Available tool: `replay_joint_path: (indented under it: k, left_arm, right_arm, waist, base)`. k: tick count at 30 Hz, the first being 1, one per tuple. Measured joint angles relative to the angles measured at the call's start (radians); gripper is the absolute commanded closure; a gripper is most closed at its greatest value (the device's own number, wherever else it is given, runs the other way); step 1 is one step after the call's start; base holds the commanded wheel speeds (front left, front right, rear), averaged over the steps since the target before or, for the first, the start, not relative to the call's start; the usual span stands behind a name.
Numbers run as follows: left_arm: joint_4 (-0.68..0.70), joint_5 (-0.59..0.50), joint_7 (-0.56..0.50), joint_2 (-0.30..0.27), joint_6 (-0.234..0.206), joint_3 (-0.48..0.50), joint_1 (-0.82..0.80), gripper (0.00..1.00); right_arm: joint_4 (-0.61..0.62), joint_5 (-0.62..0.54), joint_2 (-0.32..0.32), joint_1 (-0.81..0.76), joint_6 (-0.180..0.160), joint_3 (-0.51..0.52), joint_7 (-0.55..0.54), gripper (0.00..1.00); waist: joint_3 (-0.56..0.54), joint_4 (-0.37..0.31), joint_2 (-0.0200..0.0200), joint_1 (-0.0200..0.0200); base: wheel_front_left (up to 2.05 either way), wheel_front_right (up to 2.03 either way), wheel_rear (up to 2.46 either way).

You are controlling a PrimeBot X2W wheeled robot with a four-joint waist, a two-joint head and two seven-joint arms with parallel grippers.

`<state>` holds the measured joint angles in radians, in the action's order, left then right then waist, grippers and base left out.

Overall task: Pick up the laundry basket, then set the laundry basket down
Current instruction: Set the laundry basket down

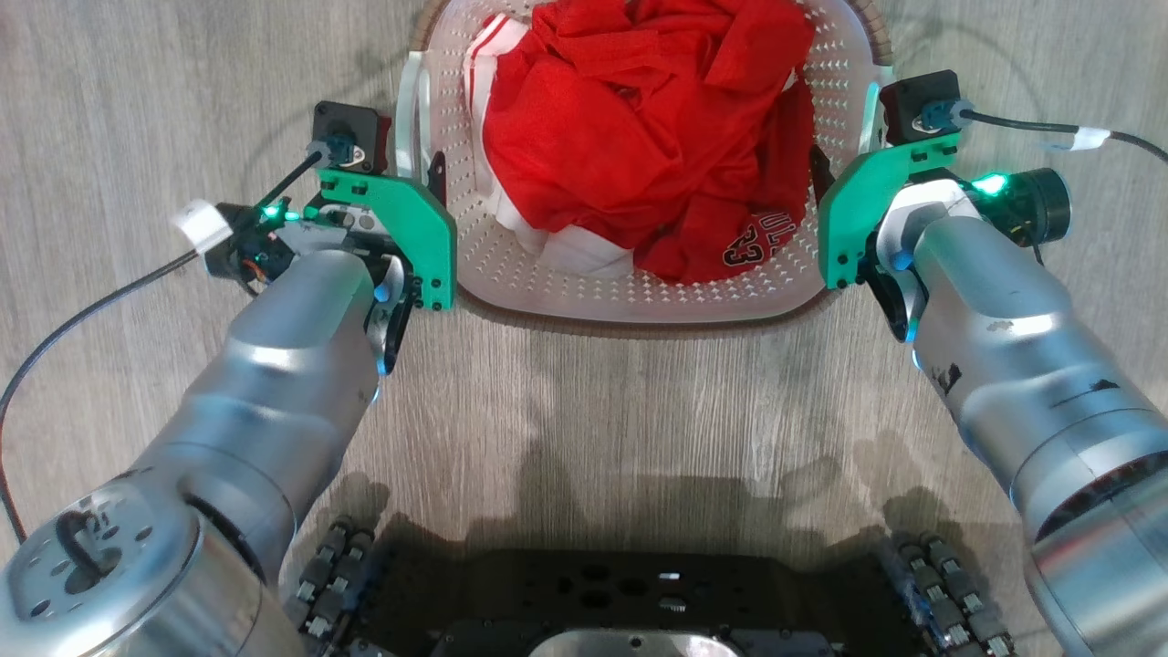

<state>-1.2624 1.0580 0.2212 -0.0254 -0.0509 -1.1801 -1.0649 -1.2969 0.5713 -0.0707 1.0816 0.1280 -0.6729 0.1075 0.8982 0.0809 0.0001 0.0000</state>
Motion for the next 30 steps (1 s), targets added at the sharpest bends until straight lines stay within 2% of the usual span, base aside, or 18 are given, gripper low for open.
replay_joint_path:
  k: [14, 17, 23, 27, 30]
  left_arm:
    - [-0.009, 0.01, 0.028, 0.0, -0.01, 0.011, 0.022, 0.0]
    - [0.029, -0.007, 0.028, -0.008, -0.011, 0.038, 0.031, 0.0]
    - [0.229, -0.141, 0.031, -0.058, -0.056, 0.198, 0.073, 0.0]
    - [0.38, -0.275, 0.031, -0.095, -0.083, 0.352, 0.202, 0.0]
    - [0.487, -0.382, 0.031, -0.109, -0.092, 0.466, 0.321, 0.0]
  right_arm:
    - [-0.001, -0.064, 0.0, -0.003, 0.0, 0.06, 0.04, 0.0]
    - [-0.002, -0.085, 0.0, -0.003, 0.0, 0.076, 0.067, 0.0]
    - [0.0, -0.104, 0.0, -0.006, 0.0, 0.1, 0.127, 0.0]
    - [0.031, -0.113, 0.0, -0.037, 0.0, 0.119, 0.141, 0.0]
    - [0.115, -0.14, 0.0, -0.086, 0.0, 0.165, 0.141, 0.0]
  waist:
    - [-0.089, -0.004, -0.0001, 0.0]
    - [-0.121, -0.005, -0.0001, 0.0]
    - [-0.194, -0.008, -0.0001, 0.0]
    - [-0.255, -0.013, -0.0001, 0.0]
    - [-0.307, -0.019, -0.0001, 0.0]
  base:
    - [0.0, 0.0, 0.0]
    - [0.0, 0.0, 0.0]
    - [0.0, 0.0, 0.0]
    - [0.0, 0.0, 0.0]
    - [0.0, 0.0, 0.0]
